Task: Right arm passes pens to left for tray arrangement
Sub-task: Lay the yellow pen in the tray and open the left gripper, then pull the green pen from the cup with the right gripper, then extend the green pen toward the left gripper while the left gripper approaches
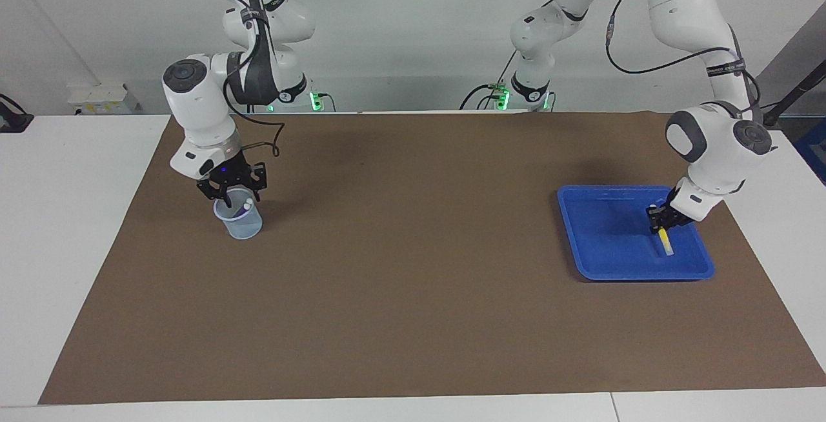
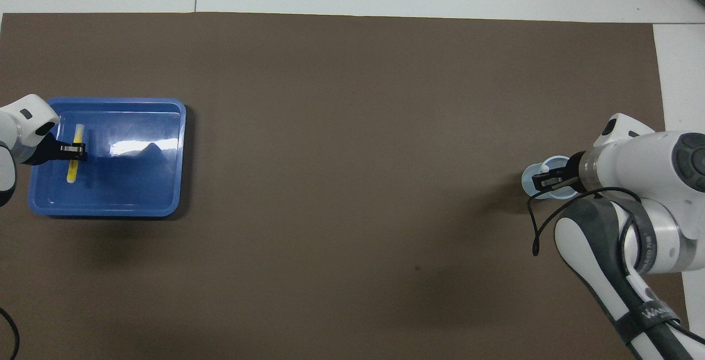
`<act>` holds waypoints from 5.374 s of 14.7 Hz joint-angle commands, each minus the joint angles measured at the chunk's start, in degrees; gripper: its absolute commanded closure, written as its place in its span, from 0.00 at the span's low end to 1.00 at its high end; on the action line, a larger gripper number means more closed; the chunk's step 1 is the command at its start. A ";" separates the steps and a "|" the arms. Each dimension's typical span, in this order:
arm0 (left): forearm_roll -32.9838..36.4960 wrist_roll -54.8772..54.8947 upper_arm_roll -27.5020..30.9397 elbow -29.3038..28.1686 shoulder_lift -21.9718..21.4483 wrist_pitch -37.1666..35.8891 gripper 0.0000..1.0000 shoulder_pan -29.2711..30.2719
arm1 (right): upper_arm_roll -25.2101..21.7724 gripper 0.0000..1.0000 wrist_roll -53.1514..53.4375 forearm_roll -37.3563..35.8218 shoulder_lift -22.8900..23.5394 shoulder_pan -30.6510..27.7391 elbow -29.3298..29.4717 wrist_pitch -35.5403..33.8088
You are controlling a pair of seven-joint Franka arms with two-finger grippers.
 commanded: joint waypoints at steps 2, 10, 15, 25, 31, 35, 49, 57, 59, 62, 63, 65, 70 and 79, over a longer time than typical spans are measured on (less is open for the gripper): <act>0.98 0.73 -0.28 -1.84 -0.34 2.60 1.00 1.43 | 0.45 0.80 1.48 -1.53 -0.50 -0.46 -0.88 0.91; 1.07 0.73 -0.28 -1.75 -0.26 2.51 1.00 0.73 | 0.45 1.00 1.39 -1.53 -0.42 -0.46 -0.71 0.56; 0.98 0.64 -0.28 -1.23 -0.34 1.11 0.42 1.17 | 0.45 1.00 0.95 -1.53 -0.24 -0.72 0.17 -0.23; -4.96 -21.73 -1.60 10.98 -7.54 -23.92 0.00 -8.05 | 0.53 1.00 0.51 -1.44 -0.94 -0.19 8.51 -13.32; -22.11 -48.10 -1.77 11.52 -12.56 -29.39 0.00 -12.45 | 0.62 1.00 0.25 -1.35 -1.03 -0.19 14.05 -20.53; -22.57 -72.50 -2.74 11.61 -13.35 -27.99 0.00 -18.68 | 0.62 1.00 0.25 -1.17 -0.94 -0.28 18.18 -25.36; -31.01 -96.31 -2.83 8.63 -20.29 -25.53 0.00 -20.21 | -0.26 1.00 4.18 13.92 -1.82 -2.21 26.80 -37.41; -31.10 -96.83 -3.00 5.28 -21.35 -20.43 0.00 -17.20 | 0.36 1.00 16.84 27.20 -3.05 -1.34 24.96 -37.85; -31.10 -96.92 -3.00 4.93 -21.61 -20.43 0.00 -17.11 | 0.36 1.00 19.39 30.10 -3.40 -1.34 23.82 -38.12; -31.10 -97.79 -3.09 4.84 -21.61 -20.52 0.00 -17.20 | 0.88 1.00 23.34 32.56 -3.93 -0.03 22.76 -37.42; -31.10 -99.45 -3.09 4.84 -21.61 -20.52 0.00 -17.81 | 0.89 1.00 25.19 33.18 -3.84 1.11 22.58 -37.07; -31.10 -104.01 -3.09 4.58 -21.70 -20.17 0.00 -18.96 | 0.97 1.00 29.06 35.28 -3.93 3.22 21.80 -34.70; -31.01 -113.68 -3.09 2.83 -22.57 -19.02 0.00 -20.63 | 0.97 1.00 38.54 42.14 -3.93 6.65 20.30 -30.48; -30.39 -131.36 -3.44 5.54 -22.31 -23.15 0.00 -29.58 | 0.97 1.00 52.26 49.89 -3.84 13.95 16.70 -18.97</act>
